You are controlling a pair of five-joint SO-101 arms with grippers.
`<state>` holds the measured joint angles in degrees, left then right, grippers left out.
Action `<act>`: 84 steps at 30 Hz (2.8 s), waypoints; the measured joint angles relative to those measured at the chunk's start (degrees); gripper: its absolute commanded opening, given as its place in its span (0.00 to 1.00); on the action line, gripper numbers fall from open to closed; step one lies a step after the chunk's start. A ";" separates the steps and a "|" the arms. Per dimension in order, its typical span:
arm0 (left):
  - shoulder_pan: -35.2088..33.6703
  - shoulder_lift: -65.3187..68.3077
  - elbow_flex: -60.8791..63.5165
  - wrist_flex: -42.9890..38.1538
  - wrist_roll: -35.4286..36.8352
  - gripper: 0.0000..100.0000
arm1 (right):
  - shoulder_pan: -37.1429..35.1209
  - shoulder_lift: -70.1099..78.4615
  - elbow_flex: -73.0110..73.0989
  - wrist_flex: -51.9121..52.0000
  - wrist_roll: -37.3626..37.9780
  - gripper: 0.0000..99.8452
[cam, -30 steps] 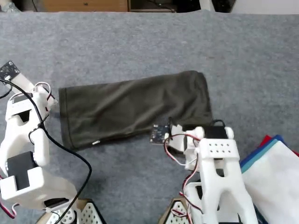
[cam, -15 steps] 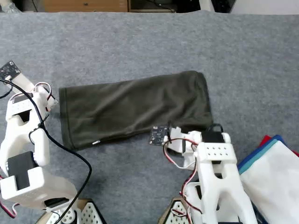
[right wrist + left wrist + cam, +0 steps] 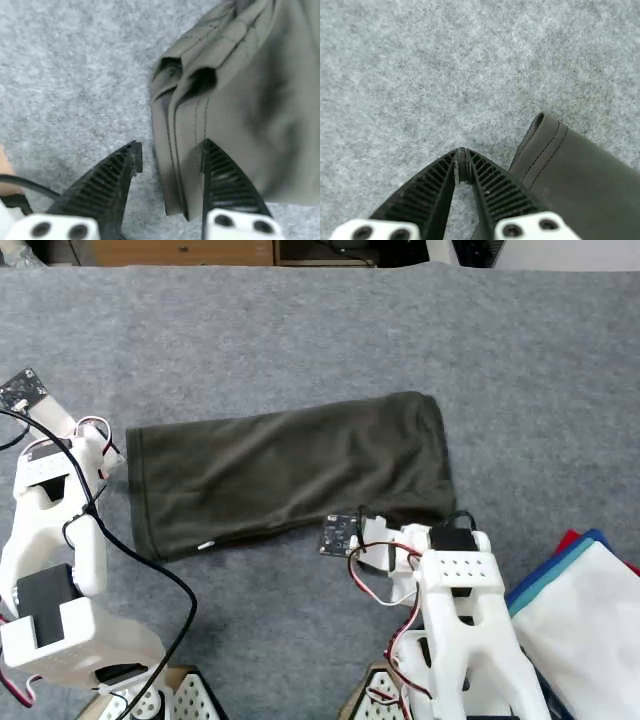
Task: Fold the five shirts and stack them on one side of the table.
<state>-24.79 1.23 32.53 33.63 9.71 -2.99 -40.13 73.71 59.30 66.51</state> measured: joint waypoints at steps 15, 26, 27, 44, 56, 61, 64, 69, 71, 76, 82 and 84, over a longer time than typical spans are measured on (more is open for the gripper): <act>0.00 0.00 0.00 0.35 0.00 0.02 | -0.09 18.29 -9.58 -1.23 0.00 0.12; 0.00 0.00 0.00 0.35 -0.18 0.02 | 0.09 18.99 -9.76 -4.13 0.00 0.00; 0.00 0.00 0.00 0.35 -0.62 0.02 | 0.35 19.16 -9.76 -4.31 0.00 0.00; 0.00 0.00 0.00 0.35 -1.05 0.02 | 0.88 26.99 -43.43 13.98 0.00 0.00; 0.00 0.00 0.00 0.35 -1.05 0.02 | -5.45 48.26 -71.12 19.60 0.26 0.00; 0.00 0.00 0.00 0.35 -1.05 0.02 | -8.53 55.38 -79.38 22.86 1.49 0.01; 0.00 0.00 0.00 0.35 -1.05 0.02 | -8.88 59.43 -83.96 23.91 1.93 0.01; 0.00 0.00 0.00 0.35 -1.05 0.02 | -8.88 64.26 -89.85 24.00 2.11 0.14; 0.00 0.00 0.00 0.35 -1.05 0.02 | -8.88 64.70 -90.99 24.00 2.11 0.27; 0.00 0.00 0.00 0.35 -1.05 0.02 | -8.79 64.79 -92.66 25.05 2.11 0.39; 0.26 0.00 0.00 0.35 -1.05 0.02 | -6.86 64.79 -99.96 31.65 -1.49 0.25; 0.53 0.00 0.00 0.35 -1.23 0.02 | -5.98 64.79 -102.42 34.64 -2.20 0.14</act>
<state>-24.26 1.23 32.53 33.98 8.48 -8.97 24.66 -28.70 93.93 64.31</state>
